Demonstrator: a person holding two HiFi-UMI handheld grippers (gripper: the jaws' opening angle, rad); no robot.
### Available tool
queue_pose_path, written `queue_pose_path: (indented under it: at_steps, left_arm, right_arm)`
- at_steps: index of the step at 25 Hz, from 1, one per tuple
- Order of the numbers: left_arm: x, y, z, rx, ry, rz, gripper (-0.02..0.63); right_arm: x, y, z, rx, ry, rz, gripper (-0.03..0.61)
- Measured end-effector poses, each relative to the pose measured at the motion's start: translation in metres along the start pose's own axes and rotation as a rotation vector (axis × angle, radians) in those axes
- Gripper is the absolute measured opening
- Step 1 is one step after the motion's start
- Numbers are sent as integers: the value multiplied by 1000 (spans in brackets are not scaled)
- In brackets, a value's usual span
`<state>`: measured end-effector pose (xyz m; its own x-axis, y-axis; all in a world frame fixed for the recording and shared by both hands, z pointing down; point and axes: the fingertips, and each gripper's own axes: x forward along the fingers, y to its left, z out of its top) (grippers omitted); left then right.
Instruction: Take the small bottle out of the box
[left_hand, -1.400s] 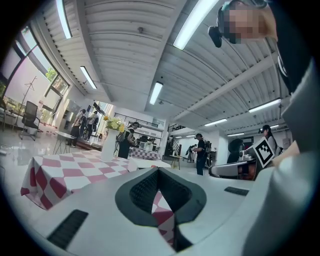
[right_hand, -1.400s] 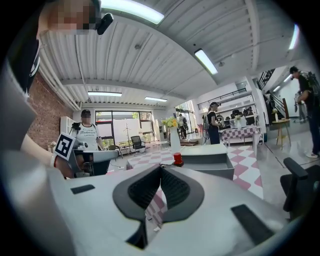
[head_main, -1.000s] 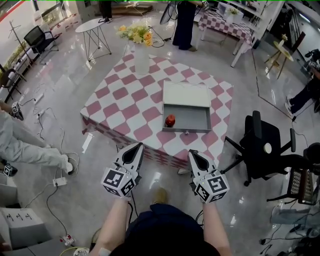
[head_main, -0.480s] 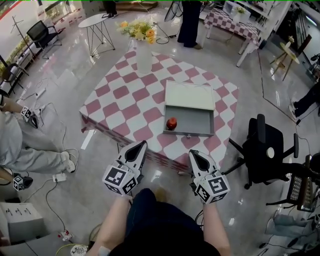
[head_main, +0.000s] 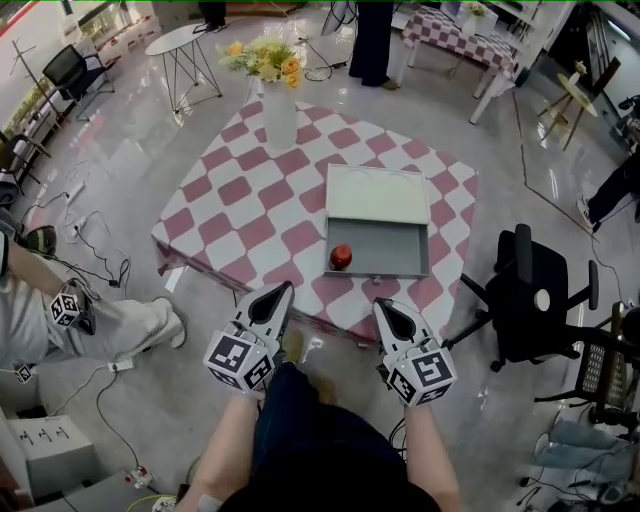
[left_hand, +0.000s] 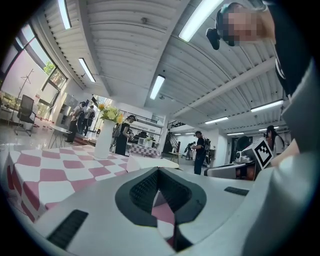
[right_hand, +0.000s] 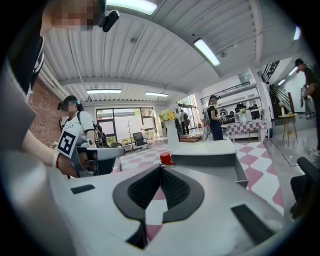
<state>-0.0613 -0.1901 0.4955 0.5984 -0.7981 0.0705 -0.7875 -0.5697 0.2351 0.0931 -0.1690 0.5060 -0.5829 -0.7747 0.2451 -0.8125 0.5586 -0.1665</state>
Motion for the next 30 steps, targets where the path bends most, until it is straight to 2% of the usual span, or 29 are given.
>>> queue_pose_path:
  at_steps: [20,30]
  left_arm:
    - [52,44,0,-11,55,-102,2]
    - [69,60,-9,-24,82,-139,2]
  right_arm:
    - [62,-9,8,-43,39,-82,6]
    - [85,-13,5,-43,53,-101,93]
